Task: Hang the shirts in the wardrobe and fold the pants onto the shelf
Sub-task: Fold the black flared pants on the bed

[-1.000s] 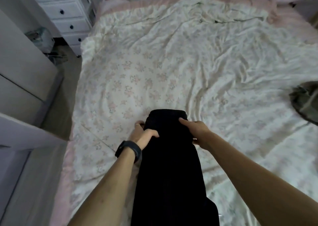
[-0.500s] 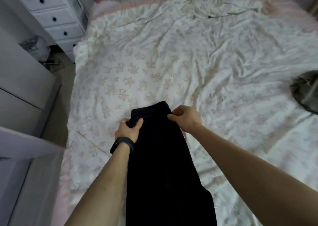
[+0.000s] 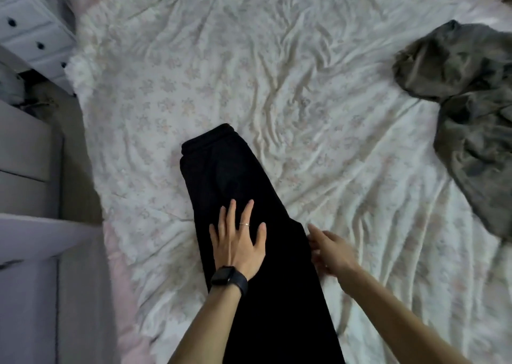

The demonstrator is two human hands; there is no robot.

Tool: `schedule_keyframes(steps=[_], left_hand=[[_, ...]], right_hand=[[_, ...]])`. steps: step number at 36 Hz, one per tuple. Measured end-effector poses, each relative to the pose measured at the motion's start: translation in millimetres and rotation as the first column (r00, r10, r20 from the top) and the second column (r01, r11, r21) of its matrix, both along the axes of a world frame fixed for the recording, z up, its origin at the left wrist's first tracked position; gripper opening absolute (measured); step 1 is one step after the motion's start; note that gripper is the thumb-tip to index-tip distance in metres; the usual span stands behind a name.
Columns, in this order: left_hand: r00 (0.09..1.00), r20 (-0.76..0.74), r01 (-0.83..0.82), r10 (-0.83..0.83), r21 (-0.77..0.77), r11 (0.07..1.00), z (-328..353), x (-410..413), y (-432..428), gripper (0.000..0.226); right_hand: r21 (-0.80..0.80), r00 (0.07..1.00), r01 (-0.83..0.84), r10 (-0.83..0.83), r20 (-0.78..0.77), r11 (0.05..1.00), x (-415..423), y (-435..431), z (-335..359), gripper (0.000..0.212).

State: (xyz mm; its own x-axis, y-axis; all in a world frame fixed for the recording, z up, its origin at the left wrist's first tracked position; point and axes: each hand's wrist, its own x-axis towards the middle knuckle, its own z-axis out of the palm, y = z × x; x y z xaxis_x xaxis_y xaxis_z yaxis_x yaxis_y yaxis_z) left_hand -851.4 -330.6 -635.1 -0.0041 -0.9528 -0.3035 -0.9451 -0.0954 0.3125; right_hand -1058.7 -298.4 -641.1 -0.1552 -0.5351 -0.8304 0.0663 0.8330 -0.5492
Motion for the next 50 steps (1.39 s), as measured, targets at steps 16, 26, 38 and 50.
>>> schedule_keyframes(steps=[16, 26, 38, 50], left_hand=[[0.995, 0.051, -0.085, 0.081, 0.092, 0.992, -24, 14, 9, 0.060], [0.993, 0.098, -0.085, 0.069, 0.173, 0.981, -40, 23, 0, 0.059], [0.806, 0.099, -0.592, 0.584, 0.141, 0.793, 6, 18, 61, 0.033], [0.621, -0.061, -0.714, 0.781, 0.367, 0.597, 15, 66, 48, 0.020]], right_hand=[[-0.131, 0.995, -0.096, 0.090, -0.048, 0.987, -1, -37, 8, 0.036], [-0.096, 0.993, 0.071, -0.080, -0.091, 0.993, -12, -6, -15, 0.045], [-0.003, 0.995, -0.085, 0.084, -0.056, 0.996, -17, -23, 1, 0.031], [-0.161, 0.957, 0.167, -0.199, -0.211, 0.973, 5, -6, 10, 0.021]])
